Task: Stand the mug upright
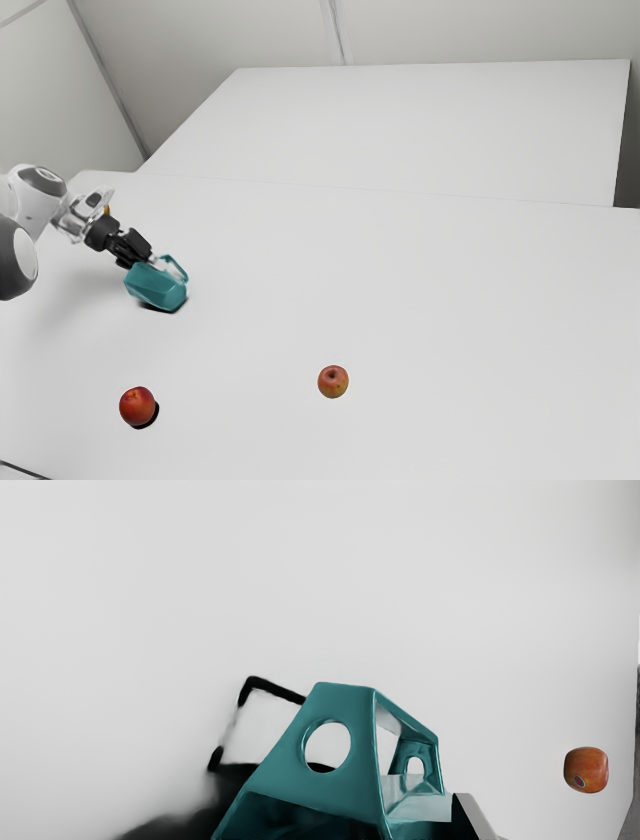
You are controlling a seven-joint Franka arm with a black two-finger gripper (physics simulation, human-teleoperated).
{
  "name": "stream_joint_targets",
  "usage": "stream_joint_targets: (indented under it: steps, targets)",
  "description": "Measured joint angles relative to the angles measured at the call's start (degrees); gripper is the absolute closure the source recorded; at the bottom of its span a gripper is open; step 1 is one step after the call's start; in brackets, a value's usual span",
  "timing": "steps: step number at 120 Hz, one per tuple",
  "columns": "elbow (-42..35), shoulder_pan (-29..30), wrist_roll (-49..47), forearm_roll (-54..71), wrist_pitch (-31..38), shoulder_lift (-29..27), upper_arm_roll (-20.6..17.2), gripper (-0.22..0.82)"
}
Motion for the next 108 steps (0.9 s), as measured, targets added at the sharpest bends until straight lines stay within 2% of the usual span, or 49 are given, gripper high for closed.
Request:
stream_joint_targets:
  steps: [17,38,54,108]
  targets:
    - [-0.22,-0.09,0.50,-1.50,0.07,-0.31,-0.01,0.72]
    - [-3.32,-0.28,0.63,-2.64,0.15,-1.59,0.07,0.76]
    - [-6.95,-0.69,0.44,-3.16,0.14,-4.62,0.51,0.77]
    - [-10.69,-4.11,-1.71,1.23,0.70,-13.18,0.64,0.79]
